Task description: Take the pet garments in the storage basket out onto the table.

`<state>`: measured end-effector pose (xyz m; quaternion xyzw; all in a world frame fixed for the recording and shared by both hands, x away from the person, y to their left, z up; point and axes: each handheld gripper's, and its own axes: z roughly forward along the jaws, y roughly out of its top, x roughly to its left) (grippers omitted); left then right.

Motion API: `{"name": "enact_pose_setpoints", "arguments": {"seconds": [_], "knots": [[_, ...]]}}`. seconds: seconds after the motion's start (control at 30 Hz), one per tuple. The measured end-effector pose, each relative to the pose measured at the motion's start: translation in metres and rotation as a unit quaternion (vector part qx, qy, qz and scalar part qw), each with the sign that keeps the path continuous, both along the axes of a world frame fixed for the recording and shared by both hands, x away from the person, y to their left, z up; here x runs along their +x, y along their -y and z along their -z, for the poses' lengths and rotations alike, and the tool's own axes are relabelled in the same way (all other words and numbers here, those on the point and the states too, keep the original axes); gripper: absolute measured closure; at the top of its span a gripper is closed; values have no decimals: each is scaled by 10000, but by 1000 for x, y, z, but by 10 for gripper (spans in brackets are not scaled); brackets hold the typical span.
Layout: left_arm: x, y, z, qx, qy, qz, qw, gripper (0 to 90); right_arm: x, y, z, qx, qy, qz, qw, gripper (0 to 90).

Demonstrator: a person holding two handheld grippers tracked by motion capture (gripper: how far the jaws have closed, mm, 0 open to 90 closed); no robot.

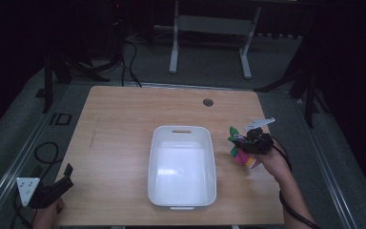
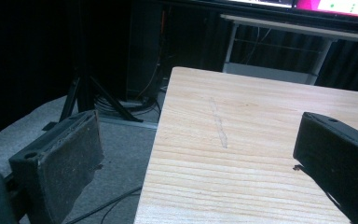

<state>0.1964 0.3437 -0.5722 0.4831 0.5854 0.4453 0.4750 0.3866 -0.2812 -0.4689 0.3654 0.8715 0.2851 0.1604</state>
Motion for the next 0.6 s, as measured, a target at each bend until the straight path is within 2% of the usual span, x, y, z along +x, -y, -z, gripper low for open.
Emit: {"name": "enact_pose_setpoints", "arguments": {"seconds": [0.17, 0.47, 0.6], "knots": [[0, 0, 0, 1, 2, 2, 10000, 18, 8, -1, 21, -82, -133, 128, 9998, 681], [0, 0, 0, 12, -2, 13, 10000, 18, 14, -5, 59, -98, -443, 156, 9988, 668], [0, 0, 0, 13, -9, 9, 10000, 18, 13, -9, 63, -103, -474, 129, 9987, 622]]}}
